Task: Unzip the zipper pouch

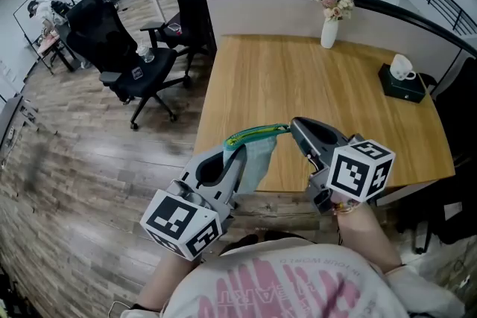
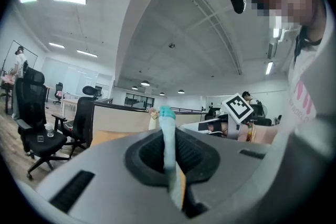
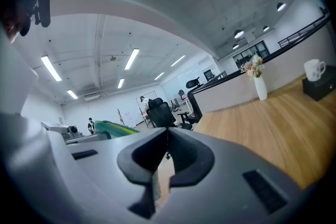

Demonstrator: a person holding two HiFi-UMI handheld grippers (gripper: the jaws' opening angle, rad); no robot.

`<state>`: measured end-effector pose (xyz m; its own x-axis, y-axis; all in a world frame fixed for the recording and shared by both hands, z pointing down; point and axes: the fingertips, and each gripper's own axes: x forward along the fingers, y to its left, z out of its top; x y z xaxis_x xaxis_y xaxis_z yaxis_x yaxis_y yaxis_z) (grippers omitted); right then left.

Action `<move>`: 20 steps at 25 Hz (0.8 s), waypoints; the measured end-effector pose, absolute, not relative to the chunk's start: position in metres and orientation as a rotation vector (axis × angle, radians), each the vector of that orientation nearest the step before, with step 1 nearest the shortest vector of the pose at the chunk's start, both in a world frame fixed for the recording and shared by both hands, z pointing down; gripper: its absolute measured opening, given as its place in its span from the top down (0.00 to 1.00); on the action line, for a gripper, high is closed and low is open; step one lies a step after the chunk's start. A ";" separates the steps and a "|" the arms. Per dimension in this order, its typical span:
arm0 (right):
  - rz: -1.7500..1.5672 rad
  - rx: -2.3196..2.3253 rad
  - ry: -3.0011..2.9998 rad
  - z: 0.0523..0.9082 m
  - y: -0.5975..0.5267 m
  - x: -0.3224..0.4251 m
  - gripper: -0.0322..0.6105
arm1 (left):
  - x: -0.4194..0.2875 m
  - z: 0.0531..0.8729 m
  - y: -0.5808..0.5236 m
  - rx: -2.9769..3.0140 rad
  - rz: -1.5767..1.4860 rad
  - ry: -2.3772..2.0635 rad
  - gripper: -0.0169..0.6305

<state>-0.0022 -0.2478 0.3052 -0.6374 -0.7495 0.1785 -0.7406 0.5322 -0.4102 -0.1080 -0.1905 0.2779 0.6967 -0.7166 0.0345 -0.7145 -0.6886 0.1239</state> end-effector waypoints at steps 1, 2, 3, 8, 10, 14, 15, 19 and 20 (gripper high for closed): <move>-0.720 -1.328 2.729 0.306 -0.248 0.000 0.95 | -0.107 0.278 -0.191 2.770 -0.025 -1.177 0.96; -0.722 -1.329 2.727 0.306 -0.249 0.002 0.95 | -0.106 0.279 -0.192 2.766 -0.022 -1.179 0.96; -0.724 -1.331 2.726 0.307 -0.250 0.004 0.95 | -0.105 0.279 -0.192 2.761 -0.020 -1.182 0.96; -0.756 -1.333 2.710 0.313 -0.256 0.018 0.95 | -0.101 0.280 -0.194 2.729 -0.027 -1.204 0.96; -0.768 -1.318 2.710 0.314 -0.257 0.021 0.95 | -0.097 0.281 -0.194 2.722 -0.025 -1.217 0.96; -0.783 -1.286 2.721 0.317 -0.259 0.026 0.94 | -0.092 0.283 -0.194 2.704 -0.017 -1.241 0.96; -0.788 -1.278 2.723 0.318 -0.260 0.028 0.94 | -0.090 0.283 -0.194 2.699 -0.015 -1.244 0.96; -0.810 -1.243 2.729 0.322 -0.262 0.038 0.93 | -0.081 0.286 -0.192 2.679 -0.012 -1.254 0.96; -0.818 -1.232 2.731 0.323 -0.262 0.040 0.93 | -0.080 0.287 -0.192 2.674 -0.013 -1.258 0.96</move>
<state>0.0400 -0.2621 0.3229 -0.6850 -0.7066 0.1775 -0.6878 0.5468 -0.4773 -0.0798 -0.1921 0.2869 0.6408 -0.7644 0.0714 -0.7628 -0.6234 0.1716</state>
